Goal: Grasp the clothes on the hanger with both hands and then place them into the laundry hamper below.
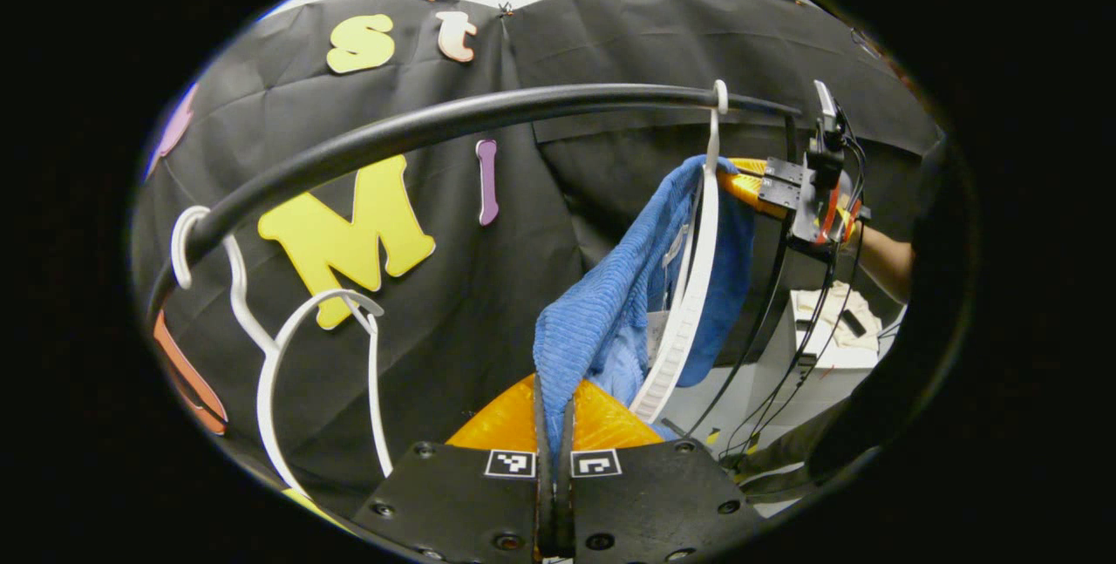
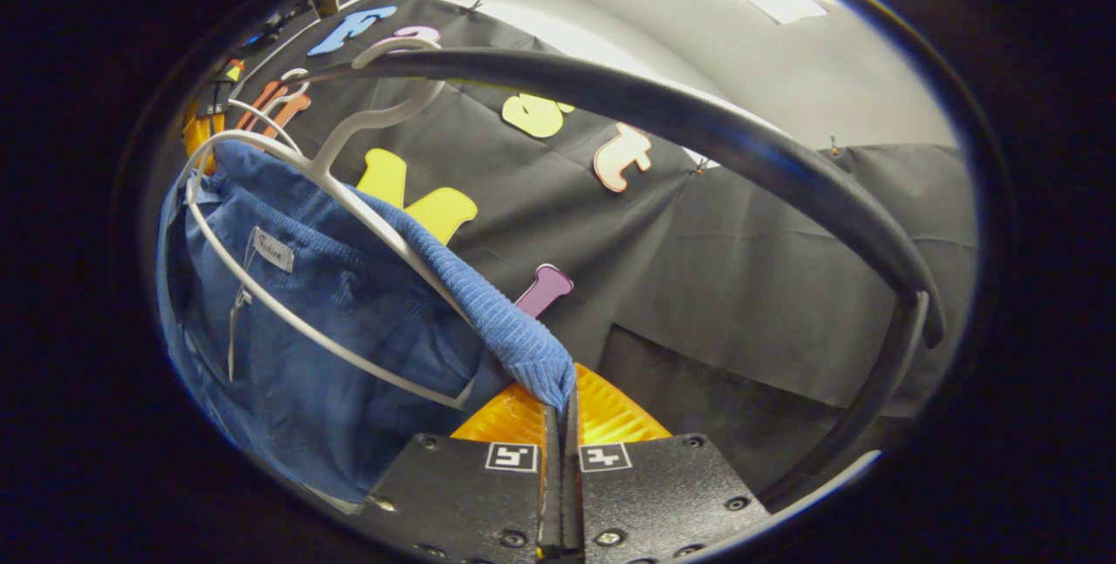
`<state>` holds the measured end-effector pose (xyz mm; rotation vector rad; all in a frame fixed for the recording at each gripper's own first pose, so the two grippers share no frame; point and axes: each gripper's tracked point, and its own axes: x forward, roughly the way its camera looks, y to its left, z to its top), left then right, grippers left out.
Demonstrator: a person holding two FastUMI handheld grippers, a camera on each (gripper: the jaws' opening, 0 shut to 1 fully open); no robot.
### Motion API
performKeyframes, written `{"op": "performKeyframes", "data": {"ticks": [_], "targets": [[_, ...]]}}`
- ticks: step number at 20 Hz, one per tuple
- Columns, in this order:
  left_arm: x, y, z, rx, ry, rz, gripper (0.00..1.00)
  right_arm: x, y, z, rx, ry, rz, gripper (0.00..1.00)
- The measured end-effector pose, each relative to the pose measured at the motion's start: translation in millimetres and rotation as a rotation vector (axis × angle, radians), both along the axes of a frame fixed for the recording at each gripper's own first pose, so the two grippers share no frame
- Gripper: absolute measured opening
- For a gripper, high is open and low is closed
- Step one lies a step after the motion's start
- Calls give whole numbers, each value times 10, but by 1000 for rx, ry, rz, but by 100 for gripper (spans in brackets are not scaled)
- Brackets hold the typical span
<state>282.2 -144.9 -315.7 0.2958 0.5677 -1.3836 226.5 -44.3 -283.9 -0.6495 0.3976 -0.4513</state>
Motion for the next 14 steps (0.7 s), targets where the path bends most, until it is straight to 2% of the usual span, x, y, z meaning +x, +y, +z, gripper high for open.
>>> {"op": "performKeyframes", "data": {"ticks": [2,4,5,6,7,9,10,11,14], "targets": [[-18,110,-321,107,-7,-10,1,-9,-17,-162,47,52,8,4],[-164,103,-547,143,27,-39,1,13,57,-382,61,98,13,4],[-199,64,-592,128,42,-28,1,16,44,-423,47,108,7,4],[-205,22,-621,113,62,-13,6,-18,38,-419,50,112,3,4],[-232,-6,-643,105,82,-3,1,-44,42,-442,69,118,3,4],[-279,-108,-664,72,89,8,1,-121,41,-528,99,140,-16,4],[-304,-134,-689,58,101,20,6,-175,19,-589,104,150,-30,4],[-363,-135,-706,41,121,33,1,-216,16,-635,112,157,-39,4],[-484,-191,-727,9,136,57,1,-331,3,-704,151,164,-76,4]]}}
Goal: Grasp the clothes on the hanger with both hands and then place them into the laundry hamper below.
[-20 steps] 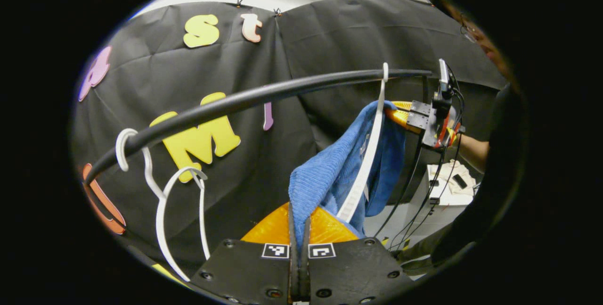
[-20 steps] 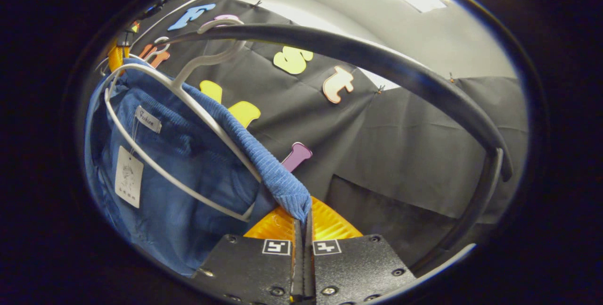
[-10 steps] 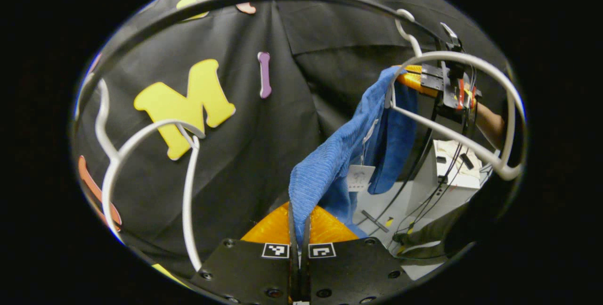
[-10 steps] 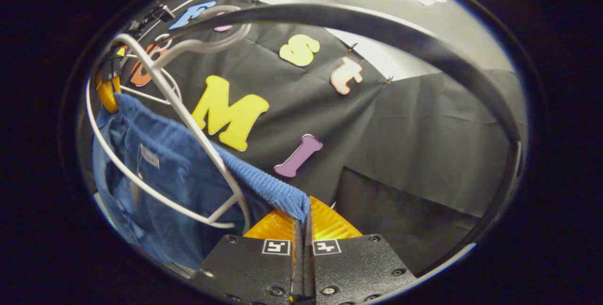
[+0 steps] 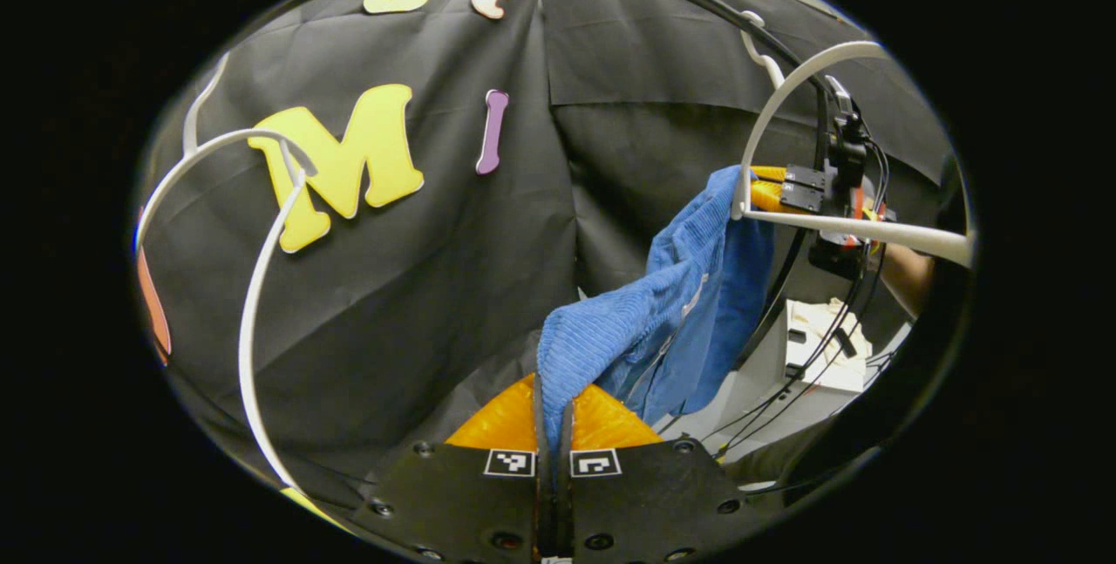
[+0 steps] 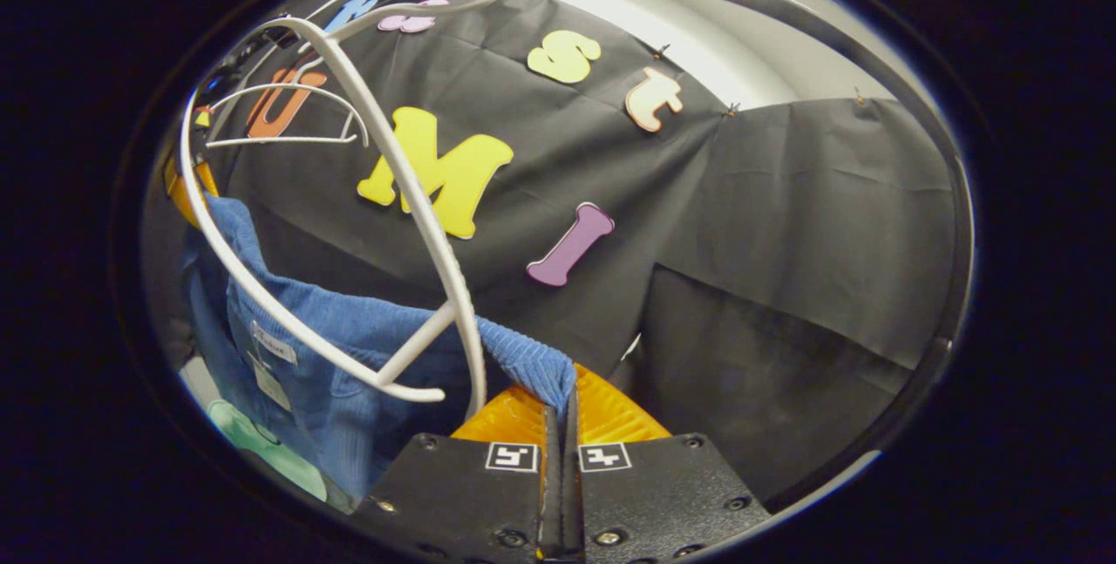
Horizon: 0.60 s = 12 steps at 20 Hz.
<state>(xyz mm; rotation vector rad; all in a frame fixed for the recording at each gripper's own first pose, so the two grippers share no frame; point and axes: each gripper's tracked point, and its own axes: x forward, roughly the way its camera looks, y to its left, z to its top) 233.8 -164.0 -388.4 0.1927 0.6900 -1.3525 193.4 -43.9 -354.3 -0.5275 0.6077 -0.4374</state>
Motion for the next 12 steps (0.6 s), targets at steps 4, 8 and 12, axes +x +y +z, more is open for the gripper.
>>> {"op": "performKeyframes", "data": {"ticks": [4,8,12], "targets": [[-137,-41,95,-26,-26,29,1,-76,-66,-96,46,9,-47,4],[-167,-25,208,-49,-67,73,1,-142,-96,-157,59,22,-63,4],[-157,20,272,-67,-87,147,1,-149,-112,-213,86,17,-78,4]]}}
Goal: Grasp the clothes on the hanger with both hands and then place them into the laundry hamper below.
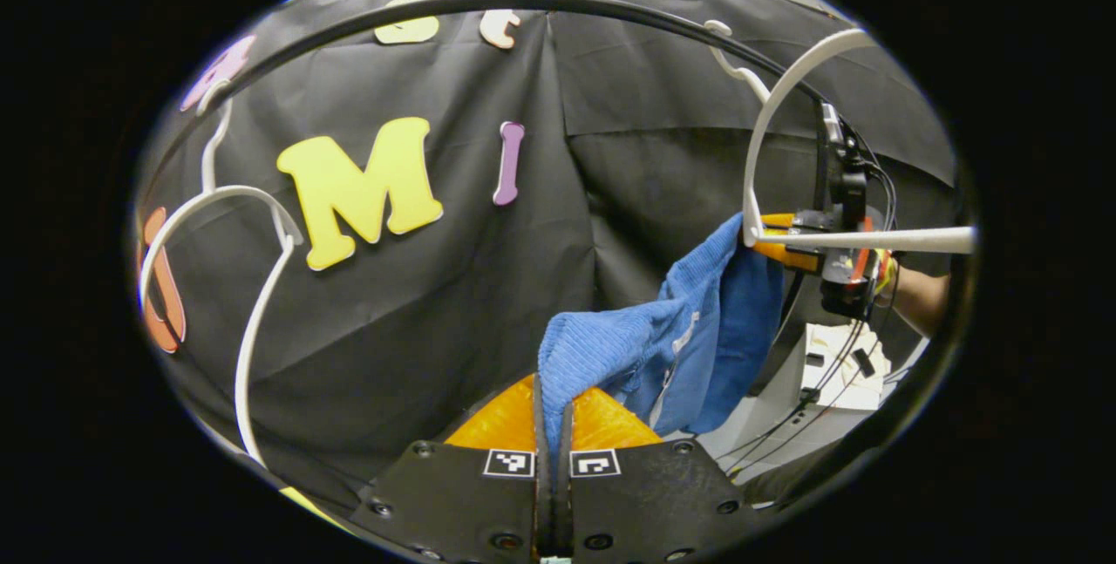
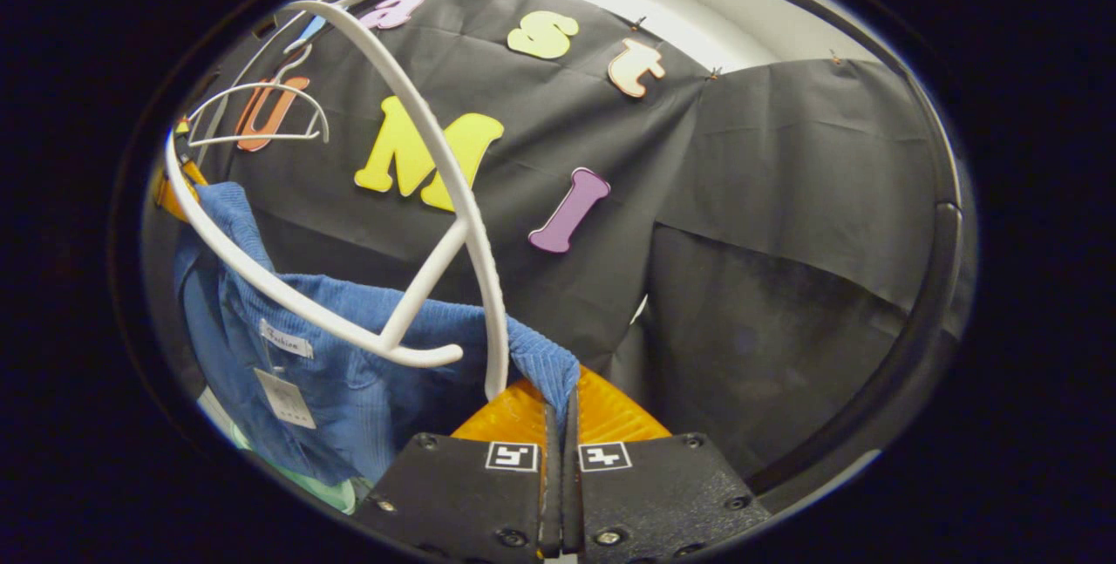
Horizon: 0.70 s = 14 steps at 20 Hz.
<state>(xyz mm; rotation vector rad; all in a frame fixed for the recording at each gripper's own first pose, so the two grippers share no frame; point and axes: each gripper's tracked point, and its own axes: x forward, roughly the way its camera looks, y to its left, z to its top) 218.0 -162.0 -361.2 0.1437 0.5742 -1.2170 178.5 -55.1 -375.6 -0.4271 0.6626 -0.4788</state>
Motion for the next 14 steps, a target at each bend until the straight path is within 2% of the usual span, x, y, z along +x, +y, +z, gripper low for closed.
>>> {"op": "performKeyframes", "data": {"ticks": [3,4,5,6,8,9,10,11,14], "targets": [[-139,0,-10,-7,55,11,1,-9,13,-52,75,-18,-13,4],[-188,4,7,-24,87,16,6,5,26,-53,108,-30,-19,4],[-236,-9,8,-31,109,21,1,-3,35,-83,140,-38,-25,4],[-225,2,3,-33,120,40,7,-5,33,-94,161,-44,-36,4],[-275,-30,-44,-30,204,73,6,-7,47,-118,196,-51,-55,4],[-290,-15,-91,-28,232,98,1,-9,58,-112,202,-56,-61,4],[-329,-17,-120,-25,254,114,1,-7,66,-116,201,-53,-66,4],[-353,-24,-132,-25,277,129,7,-14,63,-120,199,-51,-63,4],[-448,-51,-142,-58,367,172,1,-4,68,-97,196,-43,-57,4]]}}
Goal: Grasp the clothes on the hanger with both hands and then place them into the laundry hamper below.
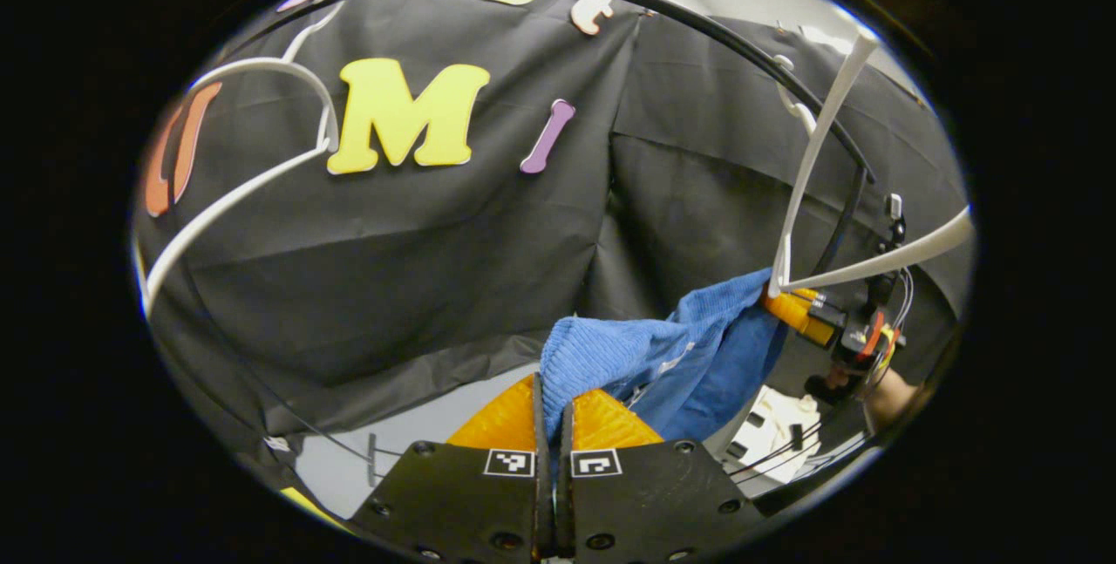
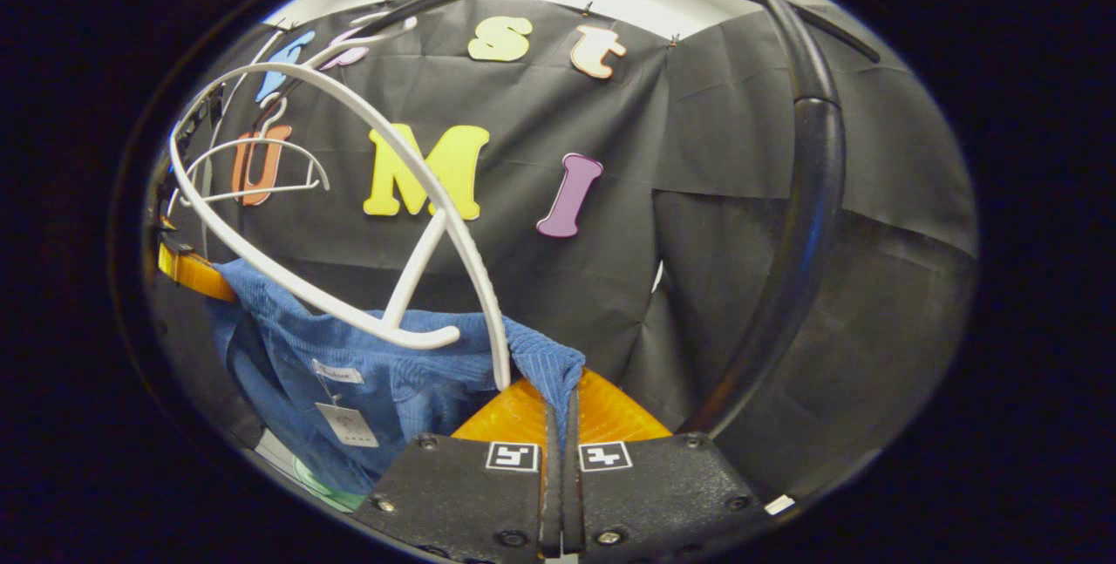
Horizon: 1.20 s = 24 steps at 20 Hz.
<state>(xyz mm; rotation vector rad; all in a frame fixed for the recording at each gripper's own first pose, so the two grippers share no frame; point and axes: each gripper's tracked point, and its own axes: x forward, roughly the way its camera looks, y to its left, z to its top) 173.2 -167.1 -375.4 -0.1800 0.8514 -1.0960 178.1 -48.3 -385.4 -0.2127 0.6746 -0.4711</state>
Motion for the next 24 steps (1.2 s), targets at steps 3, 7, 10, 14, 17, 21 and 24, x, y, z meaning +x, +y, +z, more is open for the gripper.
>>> {"op": "performKeyframes", "data": {"ticks": [3,7,10,14,17,21,24], "targets": [[46,18,29,-11,4,87,2,-13,2,-4,15,-10,-14,4],[71,116,53,-6,-22,193,1,-17,-7,-18,6,-10,-5,4],[144,60,106,-38,-16,283,1,11,12,-17,22,-15,8,4],[389,137,342,-126,-48,475,1,-1,50,-18,57,-18,4,4],[437,248,373,-161,-9,562,1,9,75,-26,87,-15,22,4],[342,300,178,-138,20,602,1,-7,93,-65,100,-4,34,4],[242,414,168,-145,49,653,1,-13,137,-109,129,0,36,4]]}}
